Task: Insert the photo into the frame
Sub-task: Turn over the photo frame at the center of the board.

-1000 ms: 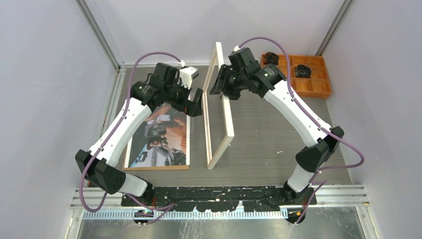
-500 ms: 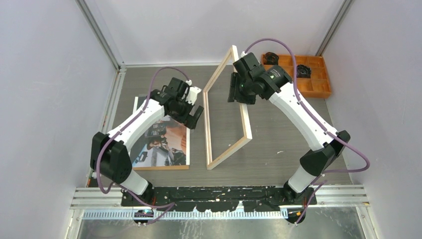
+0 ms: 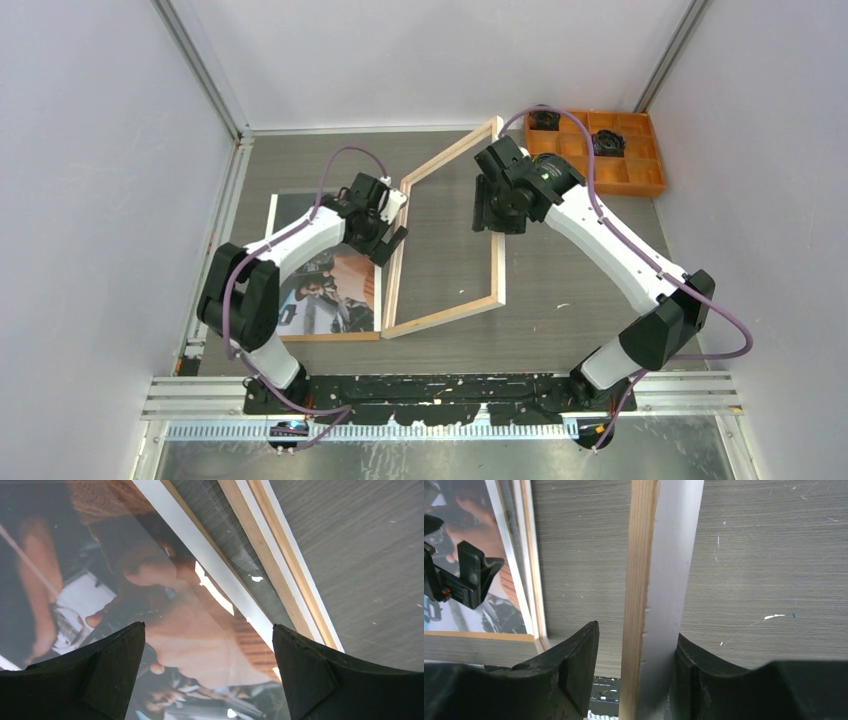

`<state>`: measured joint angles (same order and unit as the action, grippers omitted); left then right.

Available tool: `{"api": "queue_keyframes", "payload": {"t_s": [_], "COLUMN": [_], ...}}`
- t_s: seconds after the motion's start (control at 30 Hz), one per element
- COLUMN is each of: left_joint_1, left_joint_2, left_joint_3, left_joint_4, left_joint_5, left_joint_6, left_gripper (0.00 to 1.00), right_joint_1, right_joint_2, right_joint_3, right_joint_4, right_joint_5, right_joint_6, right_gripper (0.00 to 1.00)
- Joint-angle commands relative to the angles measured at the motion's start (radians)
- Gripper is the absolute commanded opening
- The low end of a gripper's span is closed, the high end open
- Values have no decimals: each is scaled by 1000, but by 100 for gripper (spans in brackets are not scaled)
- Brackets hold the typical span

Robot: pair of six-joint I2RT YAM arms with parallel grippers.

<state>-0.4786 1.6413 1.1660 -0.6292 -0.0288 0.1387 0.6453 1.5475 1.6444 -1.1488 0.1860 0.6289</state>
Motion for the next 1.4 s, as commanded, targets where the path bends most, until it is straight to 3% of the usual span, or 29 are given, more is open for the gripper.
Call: {"api": "queue_keyframes", "payload": {"t_s": [0.0, 0.2, 0.8, 1.1, 1.37], "left_joint_1": [-3, -3, -3, -3, -5], "left_joint_2": [28, 51, 134, 153, 171], "left_joint_3": [-9, -25, -42, -25, -29], "left_joint_4": [97, 121, 178, 171, 173], "left_joint_5": [-87, -126, -289, -276, -290], "left_joint_6": [48, 71, 124, 105, 107], "left_gripper": [100, 100, 100, 100, 100], "right_joint_1": [-3, -3, -19, -69, -73], "right_joint_2": [-89, -121, -20, 82, 183], "right_joint_3": [-78, -168, -311, -397, -445], "right_joint_4": [126, 193, 319, 408, 516], "right_joint_5": [11, 15, 148, 269, 249], "right_joint_6": [-15, -40, -70, -36, -43], "right_gripper": [53, 53, 54, 55, 57]}}
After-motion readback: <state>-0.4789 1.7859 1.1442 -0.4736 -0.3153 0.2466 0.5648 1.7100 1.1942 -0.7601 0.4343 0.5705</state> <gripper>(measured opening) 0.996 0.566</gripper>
